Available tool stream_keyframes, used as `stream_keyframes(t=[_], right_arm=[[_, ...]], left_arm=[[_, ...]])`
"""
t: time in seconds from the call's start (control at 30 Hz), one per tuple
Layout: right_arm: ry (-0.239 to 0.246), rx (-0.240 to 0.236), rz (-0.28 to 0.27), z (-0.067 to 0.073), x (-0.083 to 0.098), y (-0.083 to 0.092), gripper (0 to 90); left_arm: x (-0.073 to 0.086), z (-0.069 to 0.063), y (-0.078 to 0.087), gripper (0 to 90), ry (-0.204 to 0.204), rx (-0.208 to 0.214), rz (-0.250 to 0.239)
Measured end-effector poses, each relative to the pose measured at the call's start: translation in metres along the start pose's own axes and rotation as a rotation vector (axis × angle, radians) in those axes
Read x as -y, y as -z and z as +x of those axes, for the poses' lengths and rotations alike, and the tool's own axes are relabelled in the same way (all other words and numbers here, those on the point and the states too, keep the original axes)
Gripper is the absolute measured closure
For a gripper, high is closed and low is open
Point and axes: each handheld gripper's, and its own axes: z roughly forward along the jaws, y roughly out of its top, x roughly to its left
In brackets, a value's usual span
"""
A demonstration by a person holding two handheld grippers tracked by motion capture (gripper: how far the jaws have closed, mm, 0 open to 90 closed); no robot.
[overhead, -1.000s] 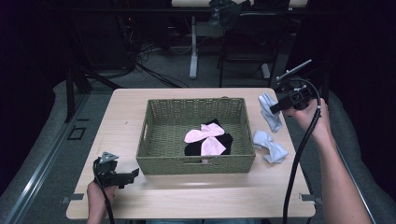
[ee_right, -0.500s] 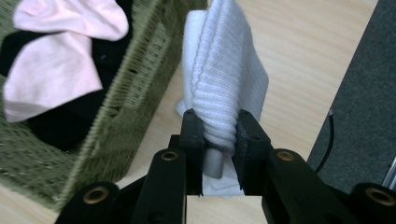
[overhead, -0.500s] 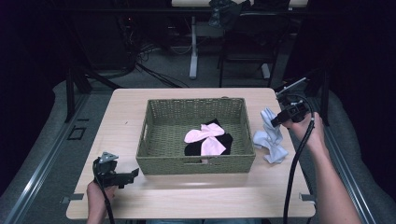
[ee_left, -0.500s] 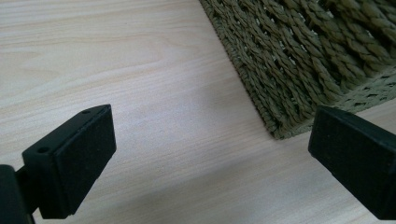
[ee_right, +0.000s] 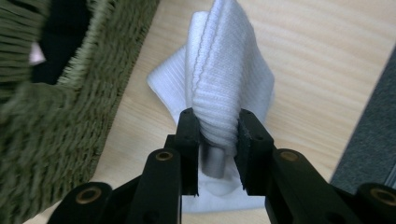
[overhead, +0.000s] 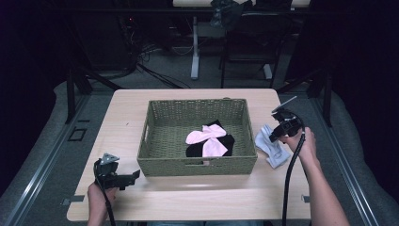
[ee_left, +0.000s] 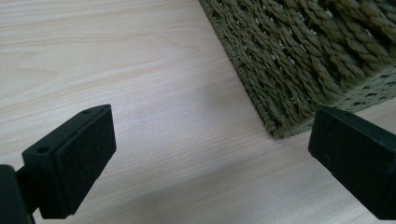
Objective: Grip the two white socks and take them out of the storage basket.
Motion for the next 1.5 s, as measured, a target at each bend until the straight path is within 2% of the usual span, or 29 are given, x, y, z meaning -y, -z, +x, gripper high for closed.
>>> stream_keyframes(t=[0.13,0.2,0.23,0.4,0.47,0.67,0.8,0.83,0.9,1.0,1.13,1.27,1.5], right_arm=[[-0.011,-0.008,0.003,0.000,0.002,-0.010,67.5],[-0.004,-0.019,0.015,-0.001,0.002,-0.010,59.1],[-0.016,-0.019,0.002,0.000,0.003,-0.009,54.5],[-0.004,-0.010,-0.031,0.002,0.007,0.007,36.6],[0.009,-0.033,-0.042,0.002,0.010,0.015,33.9],[0.019,-0.052,-0.111,0.008,0.030,0.035,17.8],[0.030,-0.054,-0.145,0.011,0.047,0.042,12.0],[0.020,-0.054,-0.178,0.012,0.054,0.043,8.9],[0.013,-0.044,-0.193,0.012,0.062,0.042,4.8],[0.000,-0.050,-0.240,0.013,0.078,0.039,2.7],[-0.007,-0.030,-0.266,0.013,0.098,0.032,1.0],[-0.015,-0.020,-0.283,0.014,0.116,0.020,0.8],[-0.035,-0.031,-0.279,0.017,0.141,-0.002,0.5]], left_arm=[[0.000,0.000,0.000,0.9,0.001,0.000,-0.001],[0.000,0.000,0.000,0.9,0.001,0.000,-0.002],[0.000,0.000,0.000,0.9,0.001,-0.001,-0.001],[0.000,0.000,0.000,0.9,0.000,0.001,-0.001],[0.000,0.000,0.000,0.9,0.001,0.001,-0.002],[0.000,0.000,0.000,0.9,0.002,0.002,-0.005],[0.000,0.000,0.000,0.9,0.003,0.002,-0.006],[0.000,0.000,0.000,0.9,-0.001,0.002,-0.004],[0.000,0.000,0.000,0.9,-0.002,0.000,-0.002],[0.000,0.000,0.000,0.9,-0.002,0.000,-0.001],[0.000,-0.001,0.000,0.9,-0.002,0.000,-0.002],[0.000,-0.001,0.000,0.9,-0.002,-0.001,0.000],[0.000,-0.001,-0.001,0.9,-0.003,-0.002,-0.005]])
